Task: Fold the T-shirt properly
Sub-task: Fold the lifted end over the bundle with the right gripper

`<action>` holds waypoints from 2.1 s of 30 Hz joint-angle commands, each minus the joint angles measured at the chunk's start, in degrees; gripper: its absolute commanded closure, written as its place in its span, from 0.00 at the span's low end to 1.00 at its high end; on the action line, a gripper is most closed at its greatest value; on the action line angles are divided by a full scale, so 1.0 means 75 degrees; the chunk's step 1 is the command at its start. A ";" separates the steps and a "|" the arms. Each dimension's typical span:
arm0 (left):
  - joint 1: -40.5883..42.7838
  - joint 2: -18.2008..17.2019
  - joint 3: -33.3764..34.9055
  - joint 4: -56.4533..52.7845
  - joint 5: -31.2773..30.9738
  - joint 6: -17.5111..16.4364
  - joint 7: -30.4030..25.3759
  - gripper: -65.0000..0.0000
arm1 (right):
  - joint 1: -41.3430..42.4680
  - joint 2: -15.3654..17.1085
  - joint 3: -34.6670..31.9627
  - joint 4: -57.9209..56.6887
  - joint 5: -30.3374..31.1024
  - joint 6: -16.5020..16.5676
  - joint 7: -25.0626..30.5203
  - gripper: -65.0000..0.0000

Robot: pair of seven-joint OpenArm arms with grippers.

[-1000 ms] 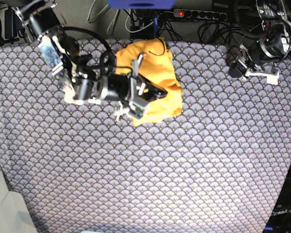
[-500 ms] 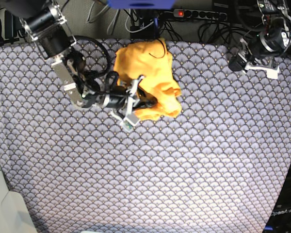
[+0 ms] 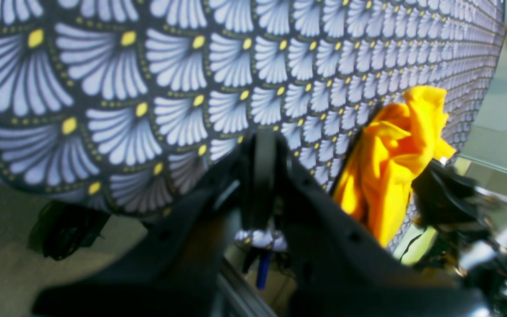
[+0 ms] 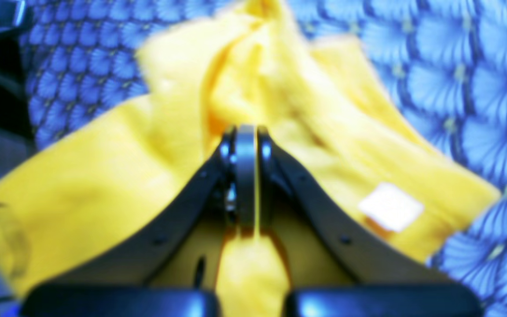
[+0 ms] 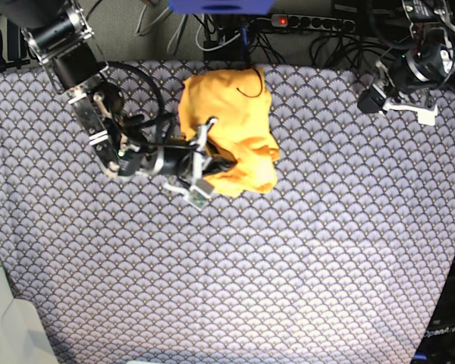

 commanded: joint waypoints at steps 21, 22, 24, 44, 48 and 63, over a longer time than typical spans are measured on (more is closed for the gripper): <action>0.0026 -0.0073 -0.0045 0.0142 -0.0173 -0.0050 -0.0018 1.00 | -0.0270 -0.0890 0.0387 0.0029 0.0262 0.0086 0.0384 1.00; 0.0038 -0.0073 -0.0045 0.0142 -0.0173 -0.0050 -0.0018 1.00 | -0.0235 -0.0890 0.0352 -0.0229 0.0262 0.0086 0.0524 1.00; 0.0131 -0.0073 -0.0045 0.0153 -0.0173 -0.0050 -0.0018 1.00 | -0.0223 -0.0890 0.0340 -0.0651 0.0262 0.0086 0.0759 1.00; 0.0108 -0.0120 -0.0021 0.0153 -0.0161 -0.0050 -0.0018 1.00 | -0.1032 -0.0679 0.0434 0.1881 0.0274 0.0086 -0.0132 1.00; 0.0084 -0.0120 0.0014 0.0153 -0.0161 -0.0050 -0.0018 1.00 | -0.1829 -0.0468 0.0563 0.2690 0.0274 0.0086 -0.0144 1.00; 0.0131 -0.0120 0.0026 0.0153 -0.0161 -0.0050 -0.0018 1.00 | -0.3072 -0.0163 0.0481 0.1553 0.0262 0.0086 0.1673 1.00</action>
